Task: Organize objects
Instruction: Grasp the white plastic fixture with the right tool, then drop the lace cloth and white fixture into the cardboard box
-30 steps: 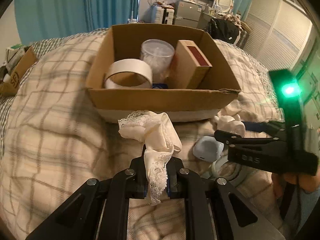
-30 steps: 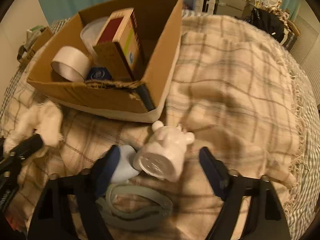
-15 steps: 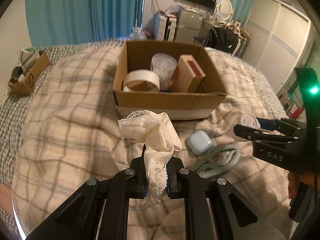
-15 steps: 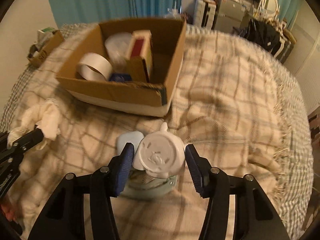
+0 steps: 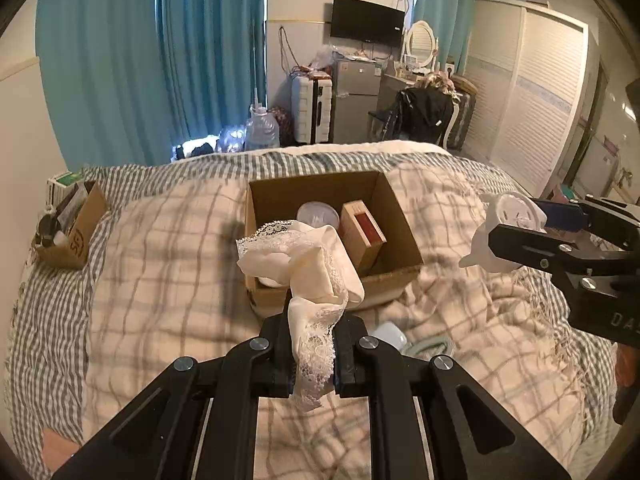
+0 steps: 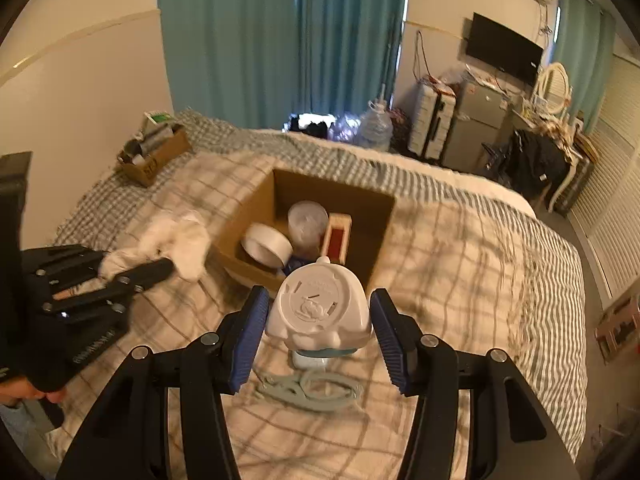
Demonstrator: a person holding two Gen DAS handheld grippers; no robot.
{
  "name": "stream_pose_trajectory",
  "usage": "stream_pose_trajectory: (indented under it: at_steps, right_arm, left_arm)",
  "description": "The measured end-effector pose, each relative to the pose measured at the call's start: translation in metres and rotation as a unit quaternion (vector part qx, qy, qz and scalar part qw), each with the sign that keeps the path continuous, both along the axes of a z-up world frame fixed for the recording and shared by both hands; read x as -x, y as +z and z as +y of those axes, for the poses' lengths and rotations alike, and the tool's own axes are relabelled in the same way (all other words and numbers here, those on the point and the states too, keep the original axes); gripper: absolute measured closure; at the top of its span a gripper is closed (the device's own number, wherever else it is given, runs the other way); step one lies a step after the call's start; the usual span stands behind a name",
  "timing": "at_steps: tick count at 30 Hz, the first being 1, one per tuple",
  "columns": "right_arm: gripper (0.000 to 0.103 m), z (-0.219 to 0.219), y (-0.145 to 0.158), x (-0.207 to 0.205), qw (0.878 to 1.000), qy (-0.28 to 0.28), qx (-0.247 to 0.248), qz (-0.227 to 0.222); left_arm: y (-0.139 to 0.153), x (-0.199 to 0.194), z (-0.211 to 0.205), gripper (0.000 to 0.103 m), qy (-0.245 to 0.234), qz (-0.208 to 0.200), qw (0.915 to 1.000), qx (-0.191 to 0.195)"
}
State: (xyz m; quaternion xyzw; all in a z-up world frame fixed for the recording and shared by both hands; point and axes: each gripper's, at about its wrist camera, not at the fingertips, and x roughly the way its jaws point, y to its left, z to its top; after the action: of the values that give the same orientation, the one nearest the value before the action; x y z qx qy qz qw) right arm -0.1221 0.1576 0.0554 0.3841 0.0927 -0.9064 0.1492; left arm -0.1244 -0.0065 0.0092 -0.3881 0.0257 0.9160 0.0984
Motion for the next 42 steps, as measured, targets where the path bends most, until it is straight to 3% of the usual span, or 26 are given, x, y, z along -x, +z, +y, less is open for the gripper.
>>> stream_pose_trajectory:
  at_steps: [6, 11, 21, 24, 27, 29, 31, 32, 42]
  right_arm:
    - [0.051, -0.008, 0.009, 0.035, 1.0, -0.001, 0.007, 0.006]
    - [0.051, -0.008, 0.002, 0.089, 1.0, -0.015, 0.009, 0.006]
    - [0.051, 0.001, -0.061, 0.189, 0.998, -0.038, -0.026, -0.034]
    - [0.051, 0.004, -0.075, 0.2, 0.998, -0.037, -0.021, -0.041]
    - [0.05, 0.008, -0.075, 0.201, 0.999, -0.034, 0.002, -0.029]
    - [0.05, 0.008, -0.071, 0.198, 0.999, -0.03, 0.019, -0.024]
    - [0.04, 0.009, -0.061, 0.19, 0.999, -0.033, 0.022, -0.013]
    - [0.033, 0.009, -0.055, 0.186, 0.999, -0.036, 0.02, -0.004]
    - [0.023, 0.033, 0.027, 0.102, 0.997, -0.064, 0.006, 0.052]
  left_arm:
    - [0.001, 0.037, -0.003, 0.091, 0.005, -0.001, 1.0, 0.007]
    - [-0.012, 0.087, -0.001, 0.091, 0.007, -0.007, 0.9998, 0.018]
    - [-0.067, 0.179, 0.002, 0.09, 0.019, -0.044, 0.9985, 0.025]
    - [-0.08, 0.193, 0.007, 0.09, 0.012, -0.048, 0.9981, 0.038]
    - [-0.081, 0.194, 0.009, 0.088, 0.015, -0.043, 0.9988, 0.02]
    - [-0.079, 0.193, 0.008, 0.078, 0.016, -0.041, 0.999, 0.006]
    - [-0.074, 0.189, 0.009, 0.053, 0.017, -0.042, 0.9989, 0.009]
    - [-0.07, 0.184, 0.009, 0.035, 0.022, -0.035, 0.999, 0.015]
    - [0.014, 0.106, 0.006, 0.003, 0.029, 0.032, 0.9987, 0.026]
